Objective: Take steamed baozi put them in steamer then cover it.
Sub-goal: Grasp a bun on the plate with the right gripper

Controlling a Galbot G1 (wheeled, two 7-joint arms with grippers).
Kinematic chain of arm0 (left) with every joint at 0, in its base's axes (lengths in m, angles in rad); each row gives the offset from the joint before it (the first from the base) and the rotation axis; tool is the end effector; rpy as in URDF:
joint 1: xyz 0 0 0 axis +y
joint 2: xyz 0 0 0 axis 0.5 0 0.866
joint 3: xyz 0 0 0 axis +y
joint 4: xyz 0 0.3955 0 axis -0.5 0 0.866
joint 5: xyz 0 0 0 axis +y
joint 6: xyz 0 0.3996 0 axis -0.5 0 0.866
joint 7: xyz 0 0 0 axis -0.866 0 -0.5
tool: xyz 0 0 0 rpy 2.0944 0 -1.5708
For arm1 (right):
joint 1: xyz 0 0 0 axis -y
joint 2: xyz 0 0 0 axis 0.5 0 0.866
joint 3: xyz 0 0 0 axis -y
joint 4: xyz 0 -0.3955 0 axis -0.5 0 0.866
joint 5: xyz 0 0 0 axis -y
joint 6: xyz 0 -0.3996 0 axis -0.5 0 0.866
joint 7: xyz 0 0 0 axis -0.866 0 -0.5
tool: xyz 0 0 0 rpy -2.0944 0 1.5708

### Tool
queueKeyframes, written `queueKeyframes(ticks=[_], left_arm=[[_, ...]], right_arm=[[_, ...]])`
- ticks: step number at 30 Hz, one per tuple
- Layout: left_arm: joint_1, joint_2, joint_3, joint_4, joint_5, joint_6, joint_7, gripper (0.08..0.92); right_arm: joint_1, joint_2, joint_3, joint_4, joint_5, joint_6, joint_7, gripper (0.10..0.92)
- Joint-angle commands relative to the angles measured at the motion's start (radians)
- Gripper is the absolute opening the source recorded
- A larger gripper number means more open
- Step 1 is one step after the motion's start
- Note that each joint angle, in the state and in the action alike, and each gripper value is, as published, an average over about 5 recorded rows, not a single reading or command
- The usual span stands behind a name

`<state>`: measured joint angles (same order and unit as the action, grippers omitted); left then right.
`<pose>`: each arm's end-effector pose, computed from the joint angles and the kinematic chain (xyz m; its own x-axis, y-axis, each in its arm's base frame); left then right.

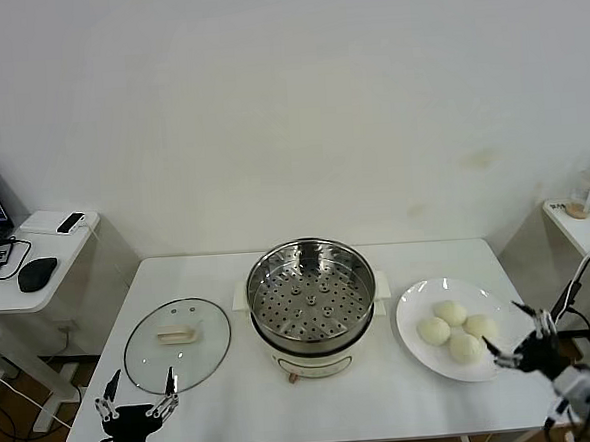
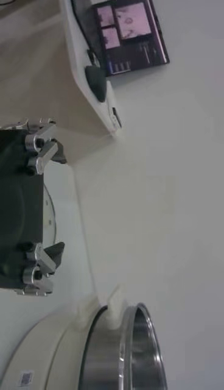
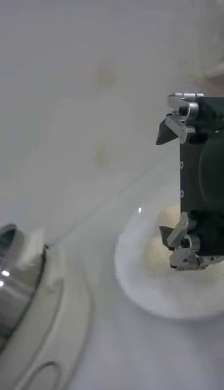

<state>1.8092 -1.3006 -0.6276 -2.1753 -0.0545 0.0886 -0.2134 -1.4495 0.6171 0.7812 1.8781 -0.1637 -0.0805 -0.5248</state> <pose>0.1308 0.0778 -0.3366 -0.9696 -0.1577 0.1869 -0.1067 0.9605 0.2569 0.3077 -0.2801 -0.2176 -0.8334 -0.2383 0.4987 -0.5526 0.3452 -0.7586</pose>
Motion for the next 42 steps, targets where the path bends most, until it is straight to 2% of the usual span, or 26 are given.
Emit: queueKeyframes(ticks=[1,7,12,16,24,35,42], left_arm=[[-0.005,-0.002,-0.002,-0.001,0.018,0.006,0.006,0.823],[0.005,-0.006,-0.006,-0.005,0.025,0.006,0.009,0.823],[0.012,0.001,-0.015,-0.018,0.024,0.006,0.010,0.823],[0.014,0.004,-0.021,-0.029,0.024,0.006,0.010,0.823],[0.019,-0.004,-0.035,-0.052,0.026,0.005,0.011,0.823],[0.020,-0.030,-0.068,-0.056,0.029,0.004,0.013,0.823],[0.013,-0.034,-0.080,-0.048,0.028,0.005,0.015,0.823]], right_arm=[[0.290,-0.268,-0.187,-0.164,-0.066,0.036,-0.182,0.823],[0.795,-0.382,-0.721,-0.263,-0.020,0.061,-0.370,0.823],[0.883,-0.452,-0.869,-0.270,0.027,0.043,-0.501,0.823],[0.898,-0.453,-0.925,-0.293,0.045,0.039,-0.529,0.823],[1.175,-0.246,-1.221,-0.457,0.028,0.032,-0.521,0.823],[1.349,0.037,-1.401,-0.696,-0.056,0.049,-0.538,0.823],[1.362,0.117,-1.420,-0.786,-0.126,0.073,-0.554,0.823]])
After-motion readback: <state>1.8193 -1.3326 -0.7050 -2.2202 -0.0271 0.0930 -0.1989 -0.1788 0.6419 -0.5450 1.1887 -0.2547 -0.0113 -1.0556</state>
